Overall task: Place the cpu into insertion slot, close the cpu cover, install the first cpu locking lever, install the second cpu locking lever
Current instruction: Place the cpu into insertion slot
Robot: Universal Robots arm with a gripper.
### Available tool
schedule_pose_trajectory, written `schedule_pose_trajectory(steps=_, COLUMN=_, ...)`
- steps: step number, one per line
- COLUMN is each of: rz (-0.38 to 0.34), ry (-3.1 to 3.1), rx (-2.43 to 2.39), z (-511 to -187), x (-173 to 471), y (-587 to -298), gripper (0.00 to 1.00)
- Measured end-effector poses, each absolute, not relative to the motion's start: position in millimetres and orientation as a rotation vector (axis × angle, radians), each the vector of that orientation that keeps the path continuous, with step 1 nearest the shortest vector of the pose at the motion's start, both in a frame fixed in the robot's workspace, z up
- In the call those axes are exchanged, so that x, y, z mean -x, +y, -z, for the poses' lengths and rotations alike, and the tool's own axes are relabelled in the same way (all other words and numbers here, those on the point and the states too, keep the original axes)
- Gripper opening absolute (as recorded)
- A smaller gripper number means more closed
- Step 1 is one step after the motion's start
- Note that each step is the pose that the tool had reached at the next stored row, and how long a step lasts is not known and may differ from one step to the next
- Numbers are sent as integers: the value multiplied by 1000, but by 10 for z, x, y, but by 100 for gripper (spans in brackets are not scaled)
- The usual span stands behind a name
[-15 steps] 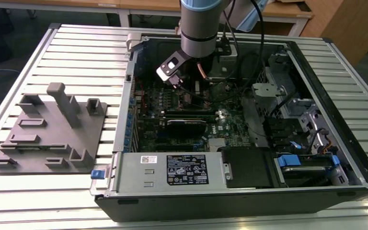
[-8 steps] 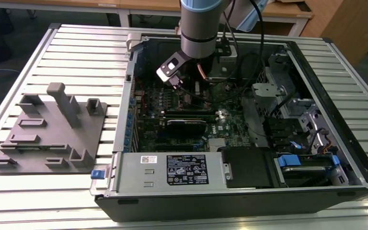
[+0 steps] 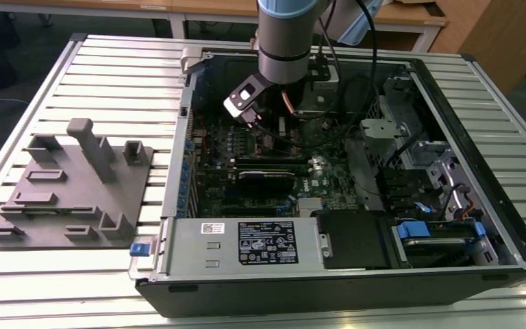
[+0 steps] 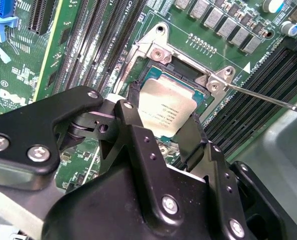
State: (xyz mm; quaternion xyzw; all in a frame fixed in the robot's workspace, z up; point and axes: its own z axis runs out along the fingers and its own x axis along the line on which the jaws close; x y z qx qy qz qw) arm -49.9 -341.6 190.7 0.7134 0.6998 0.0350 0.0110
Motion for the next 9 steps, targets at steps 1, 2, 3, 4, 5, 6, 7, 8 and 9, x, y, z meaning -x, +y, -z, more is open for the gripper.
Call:
schedule_pose_trajectory(steps=1, rz=-109, ry=2183, rx=-2226, z=-1906, x=499, y=-3417, gripper=54)
schedule_pose_trajectory(steps=2, rz=-109, ry=2183, rx=-2226, z=-1906, x=499, y=-3416, gripper=54)
schedule_pose_trajectory(steps=3, rz=-109, ry=2183, rx=-2226, z=-1905, x=499, y=-3416, gripper=54)
schedule_pose_trajectory(steps=4, rz=-111, ry=2184, rx=-2226, z=-1903, x=498, y=-3415, gripper=55)
schedule_pose_trajectory(steps=5, rz=-112, ry=2183, rx=-2226, z=-1901, x=498, y=-3414, gripper=55)
schedule_pose_trajectory(steps=6, rz=-111, ry=2183, rx=-2226, z=-1901, x=498, y=-3415, gripper=61)
schedule_pose_trajectory(steps=7, rz=-110, ry=2183, rx=-2226, z=-1902, x=498, y=-3415, gripper=61)
schedule_pose_trajectory(steps=8, rz=-109, ry=2183, rx=-2226, z=-1904, x=499, y=-3416, gripper=61)
schedule_pose_trajectory(steps=9, rz=-109, ry=2183, rx=-2226, z=-1906, x=499, y=-3416, gripper=61)
